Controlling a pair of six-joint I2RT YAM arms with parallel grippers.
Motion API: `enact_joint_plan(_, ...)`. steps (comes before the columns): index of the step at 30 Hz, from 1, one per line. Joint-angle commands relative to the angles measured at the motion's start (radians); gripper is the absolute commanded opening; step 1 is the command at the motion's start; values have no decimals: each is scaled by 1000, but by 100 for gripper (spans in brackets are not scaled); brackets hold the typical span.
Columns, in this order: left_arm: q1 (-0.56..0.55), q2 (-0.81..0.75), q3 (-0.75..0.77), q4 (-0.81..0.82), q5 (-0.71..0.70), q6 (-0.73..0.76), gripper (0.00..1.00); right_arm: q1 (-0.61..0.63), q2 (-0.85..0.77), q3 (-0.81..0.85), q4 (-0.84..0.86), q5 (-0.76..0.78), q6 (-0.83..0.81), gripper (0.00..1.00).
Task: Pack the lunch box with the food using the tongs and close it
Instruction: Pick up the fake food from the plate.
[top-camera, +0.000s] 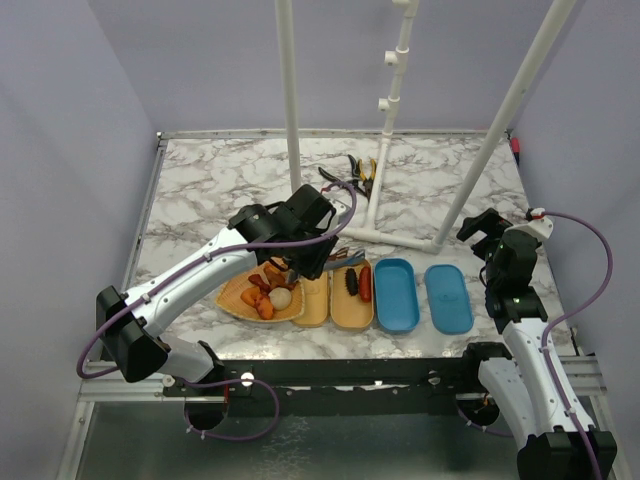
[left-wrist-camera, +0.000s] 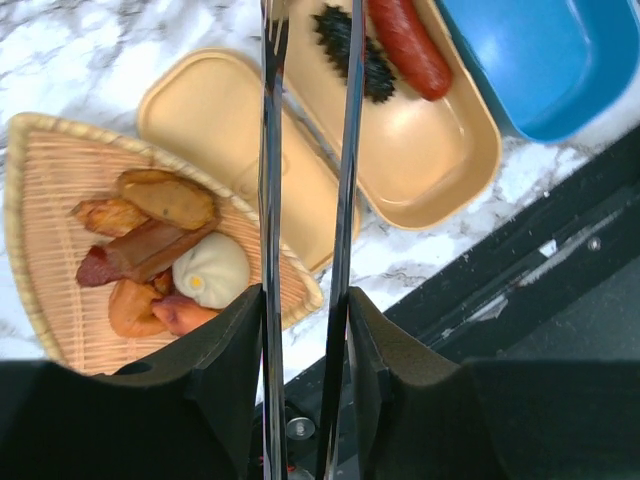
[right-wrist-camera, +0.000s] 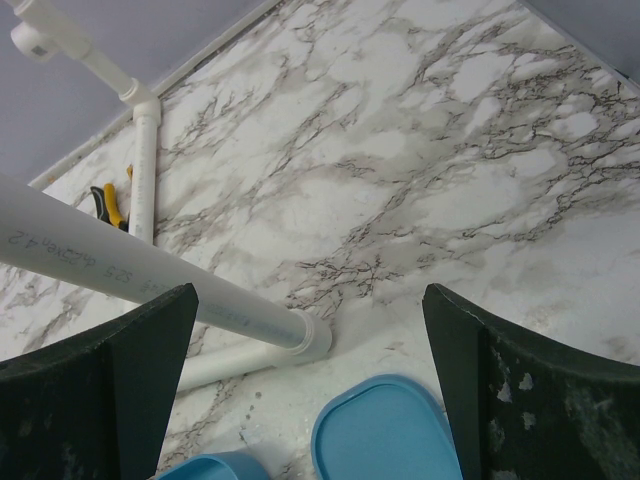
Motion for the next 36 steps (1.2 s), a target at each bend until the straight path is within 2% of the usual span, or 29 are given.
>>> enact_joint_plan(1, 78, -52, 50, -49, -114, -92, 39, -3, -4, 11, 11, 1, -5, 100)
enact_joint_plan(5, 198, -102, 50, -130, -135, -156, 38, -3, -5, 10, 14, -3, -4, 100)
enact_joint_plan(15, 260, -165, 73, -401, -240, -253, 40, -3, -5, 3, 22, -12, 1, 100)
enact_joint_plan(26, 279, -204, -22, -407, -137, -294, 40, -3, -25, 6, 9, -8, -2, 100)
enact_joint_plan(31, 281, -204, -19, -407, -68, -314, 40, -3, -24, 2, 13, -8, 0, 100)
enact_joint_plan(36, 283, -205, -4, -407, -57, -330, 39, -3, -17, 0, 18, -14, 4, 100)
